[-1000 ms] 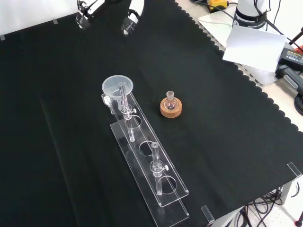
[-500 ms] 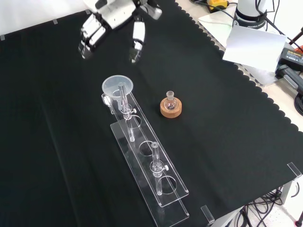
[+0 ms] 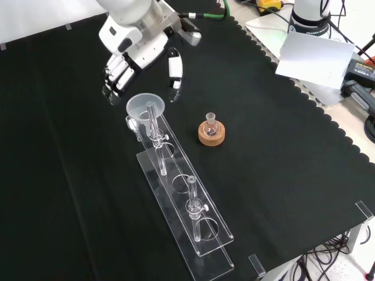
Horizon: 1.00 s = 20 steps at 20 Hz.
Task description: Pick up the funnel from the transparent funnel stand.
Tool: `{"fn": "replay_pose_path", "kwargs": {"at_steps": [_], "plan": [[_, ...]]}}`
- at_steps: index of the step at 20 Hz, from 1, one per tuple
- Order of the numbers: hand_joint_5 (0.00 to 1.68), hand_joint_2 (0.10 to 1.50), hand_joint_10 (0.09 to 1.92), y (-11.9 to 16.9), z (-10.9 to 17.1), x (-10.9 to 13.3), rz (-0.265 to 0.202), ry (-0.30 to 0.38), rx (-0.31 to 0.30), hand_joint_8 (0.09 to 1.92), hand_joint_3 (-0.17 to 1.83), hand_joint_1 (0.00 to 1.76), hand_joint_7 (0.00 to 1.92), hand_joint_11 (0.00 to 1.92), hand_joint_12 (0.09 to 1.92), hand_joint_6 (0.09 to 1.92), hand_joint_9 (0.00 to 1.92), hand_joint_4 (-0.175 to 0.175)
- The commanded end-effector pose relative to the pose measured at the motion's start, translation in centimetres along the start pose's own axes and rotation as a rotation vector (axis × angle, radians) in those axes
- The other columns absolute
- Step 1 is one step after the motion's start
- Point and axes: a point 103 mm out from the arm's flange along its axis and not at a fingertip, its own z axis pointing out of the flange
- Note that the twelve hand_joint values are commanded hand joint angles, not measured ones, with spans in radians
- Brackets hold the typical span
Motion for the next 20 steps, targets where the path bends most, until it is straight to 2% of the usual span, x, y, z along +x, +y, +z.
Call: {"fn": "replay_pose_path", "kwargs": {"at_steps": [1, 12, 20], "plan": [[0.16, 0.67, 0.94, 0.2, 0.8, 0.9, 0.001, -0.038, 0.039, 0.44, 0.33, 0.65, 0.00, 0.27, 1.53, 0.09, 0.05, 0.034], [0.18, 0.62, 0.91, 0.7, 1.7, 0.9, 0.008, -0.049, 0.045, 0.57, 0.44, 0.68, 0.00, 0.29, 1.51, 0.09, 0.11, 0.031], [0.19, 0.61, 0.91, 1.8, 2.7, 0.8, 0.005, -0.044, 0.069, 0.58, 0.45, 0.70, 0.00, 0.30, 1.51, 0.09, 0.11, 0.037]]}}
